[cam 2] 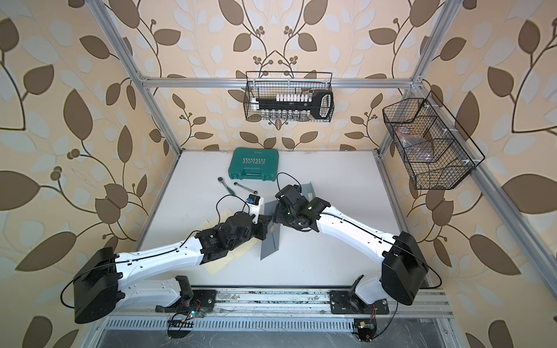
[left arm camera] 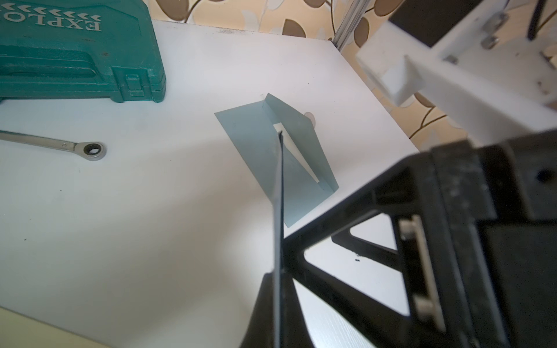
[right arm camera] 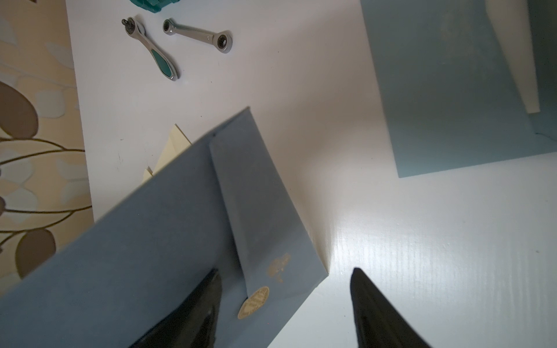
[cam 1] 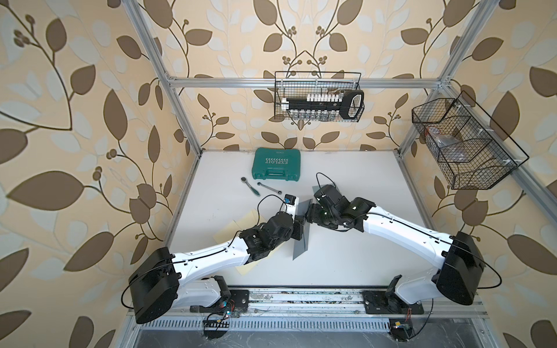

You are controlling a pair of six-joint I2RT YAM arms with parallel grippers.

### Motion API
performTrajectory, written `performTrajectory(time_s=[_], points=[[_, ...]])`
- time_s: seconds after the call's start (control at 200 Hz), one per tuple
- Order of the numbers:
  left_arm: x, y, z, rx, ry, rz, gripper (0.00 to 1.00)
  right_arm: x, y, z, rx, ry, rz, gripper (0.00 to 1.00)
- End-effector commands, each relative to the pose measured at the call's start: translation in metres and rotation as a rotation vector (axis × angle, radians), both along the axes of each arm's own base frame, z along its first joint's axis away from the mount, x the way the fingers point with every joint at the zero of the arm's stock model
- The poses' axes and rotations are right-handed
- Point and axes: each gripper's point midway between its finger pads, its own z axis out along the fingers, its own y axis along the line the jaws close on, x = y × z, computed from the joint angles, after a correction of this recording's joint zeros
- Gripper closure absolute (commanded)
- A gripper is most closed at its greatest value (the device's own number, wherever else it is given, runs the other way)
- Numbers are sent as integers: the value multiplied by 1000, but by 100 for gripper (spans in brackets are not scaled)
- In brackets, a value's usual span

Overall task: Open the envelope
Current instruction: Open the envelope flap on the envelope.

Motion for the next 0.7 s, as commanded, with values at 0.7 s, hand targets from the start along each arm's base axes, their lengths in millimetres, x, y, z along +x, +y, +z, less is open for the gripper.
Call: performTrajectory(time_s=[0.7], points=[[-1, -8, 12, -34, -12, -17, 100, -1, -4, -18, -7, 60, -13, 33]])
